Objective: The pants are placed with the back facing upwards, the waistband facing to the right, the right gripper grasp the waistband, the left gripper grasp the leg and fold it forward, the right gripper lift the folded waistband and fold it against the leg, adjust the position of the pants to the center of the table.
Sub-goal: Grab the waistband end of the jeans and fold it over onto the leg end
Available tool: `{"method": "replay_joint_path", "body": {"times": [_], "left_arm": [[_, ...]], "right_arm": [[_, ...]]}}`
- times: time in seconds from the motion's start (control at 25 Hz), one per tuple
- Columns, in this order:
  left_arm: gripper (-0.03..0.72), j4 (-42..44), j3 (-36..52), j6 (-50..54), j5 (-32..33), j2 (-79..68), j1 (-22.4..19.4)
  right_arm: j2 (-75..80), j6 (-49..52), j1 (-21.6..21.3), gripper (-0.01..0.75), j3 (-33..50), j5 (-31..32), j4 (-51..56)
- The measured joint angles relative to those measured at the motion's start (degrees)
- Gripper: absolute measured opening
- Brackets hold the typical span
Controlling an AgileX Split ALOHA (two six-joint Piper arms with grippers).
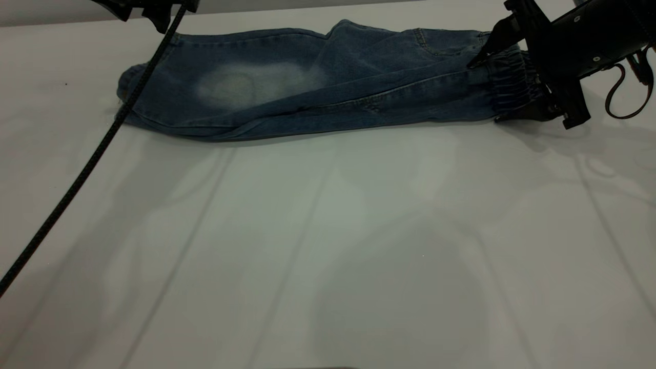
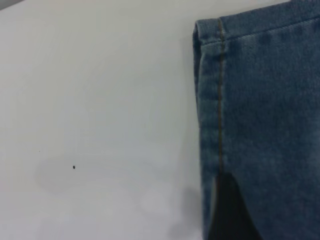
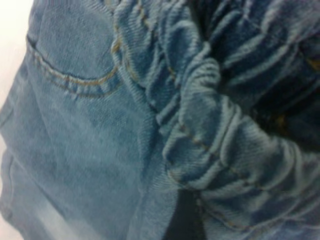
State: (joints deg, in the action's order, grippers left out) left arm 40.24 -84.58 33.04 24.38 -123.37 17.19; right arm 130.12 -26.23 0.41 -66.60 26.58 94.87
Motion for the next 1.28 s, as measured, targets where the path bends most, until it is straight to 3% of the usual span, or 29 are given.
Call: {"method": "replay_joint_path", "body": {"times": [0.12,0.44,0.64,0.8,1.0,1.28], "left_arm": [[0.393,0.00,0.00,-0.79,0.27,0.00,0.00],[0.393,-0.11,0.00,-1.26,1.31,0.00,0.00],[0.393,-0.79,0.00,-2.25,1.99,0.00,0.00],[0.392,-7.79,0.00,-9.15,2.42,0.00,0.67],[0.392,-24.51,0.00,-27.36,1.60,-0.25,4.33],[0.392,-47.87,0.00,-51.92,-3.12,-4.62,10.32]], "right_arm": [[-0.05,-0.28,0.06,0.423,0.00,-2.43,0.32],[0.01,-4.69,0.06,0.071,0.00,-5.18,0.32],[0.01,-10.77,-0.01,0.055,0.00,-3.73,0.37],[-0.75,-17.62,-0.19,0.055,0.00,-0.84,0.37],[-5.64,-27.51,-0.19,0.055,0.00,5.28,0.32],[-10.60,-32.45,-0.19,0.055,0.00,22.57,-0.24]]}}
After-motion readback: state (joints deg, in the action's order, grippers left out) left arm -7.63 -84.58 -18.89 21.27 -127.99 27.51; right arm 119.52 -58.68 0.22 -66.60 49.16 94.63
